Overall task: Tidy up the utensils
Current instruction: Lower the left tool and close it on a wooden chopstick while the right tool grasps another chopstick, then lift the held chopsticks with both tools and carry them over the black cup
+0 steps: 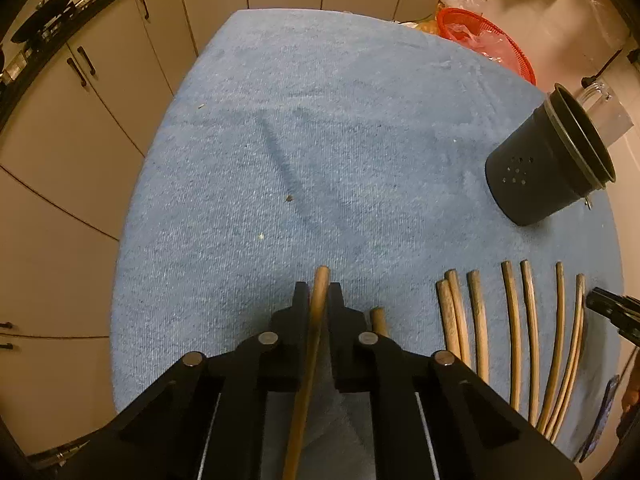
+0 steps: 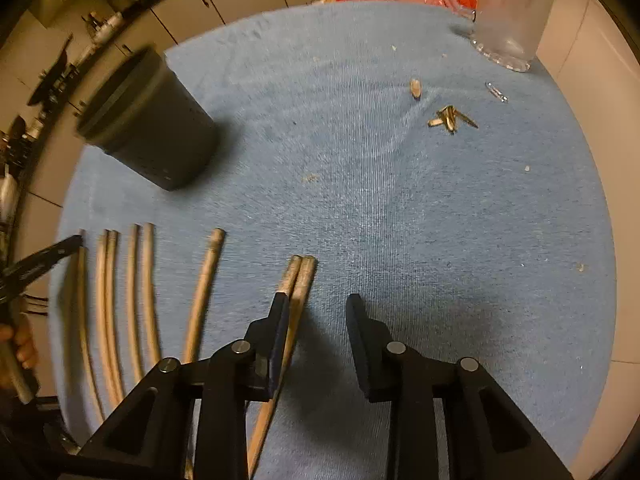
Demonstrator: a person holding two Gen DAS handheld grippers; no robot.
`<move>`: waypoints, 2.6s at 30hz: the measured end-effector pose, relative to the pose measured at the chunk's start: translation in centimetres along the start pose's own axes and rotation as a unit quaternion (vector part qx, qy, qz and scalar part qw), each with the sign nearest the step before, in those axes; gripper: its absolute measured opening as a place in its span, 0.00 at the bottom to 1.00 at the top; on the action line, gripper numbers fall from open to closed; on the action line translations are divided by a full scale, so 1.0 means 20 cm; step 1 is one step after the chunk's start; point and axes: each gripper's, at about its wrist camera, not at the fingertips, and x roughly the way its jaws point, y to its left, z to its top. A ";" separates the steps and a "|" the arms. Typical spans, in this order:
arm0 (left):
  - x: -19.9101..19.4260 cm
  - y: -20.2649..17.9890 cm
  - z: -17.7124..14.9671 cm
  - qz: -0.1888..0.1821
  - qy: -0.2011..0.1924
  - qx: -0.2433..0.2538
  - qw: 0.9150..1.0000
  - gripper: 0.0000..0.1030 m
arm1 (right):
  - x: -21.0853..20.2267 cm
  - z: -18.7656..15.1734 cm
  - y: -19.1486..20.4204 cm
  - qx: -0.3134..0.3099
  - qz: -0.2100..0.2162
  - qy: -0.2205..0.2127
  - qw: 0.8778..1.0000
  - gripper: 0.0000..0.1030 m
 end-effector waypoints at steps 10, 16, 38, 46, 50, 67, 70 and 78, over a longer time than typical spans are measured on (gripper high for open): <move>0.01 0.02 0.02 -0.011 0.021 -0.004 1.000 0.08 | 0.04 0.11 0.09 -0.035 -0.063 0.018 0.997 0.15; 0.02 0.02 0.07 -0.014 0.049 -0.002 0.999 0.08 | 0.02 0.14 0.04 -0.005 -0.045 0.022 0.999 0.13; -0.06 -0.04 0.15 -0.008 -0.021 -0.014 1.000 0.06 | -0.18 0.14 0.11 -0.024 0.018 -0.043 0.999 0.07; -0.42 -0.04 0.08 -0.040 -0.109 -0.012 0.993 0.06 | -0.44 0.03 0.16 -0.049 0.053 -0.145 0.987 0.07; -0.57 -0.07 0.04 -0.049 -0.142 -0.009 0.989 0.06 | -0.60 -0.06 0.22 -0.066 0.067 -0.191 0.977 0.07; -1.03 -0.14 -0.09 -0.054 -0.239 0.013 0.969 0.06 | -0.97 -0.19 0.30 -0.103 0.082 -0.290 0.948 0.07; -1.10 -0.16 -0.08 -0.056 -0.252 0.020 0.966 0.06 | -1.02 -0.18 0.33 -0.108 0.080 -0.302 0.944 0.07; -1.27 -0.22 -0.03 -0.059 -0.292 0.013 0.955 0.06 | -1.15 -0.10 0.40 -0.116 0.078 -0.329 0.934 0.07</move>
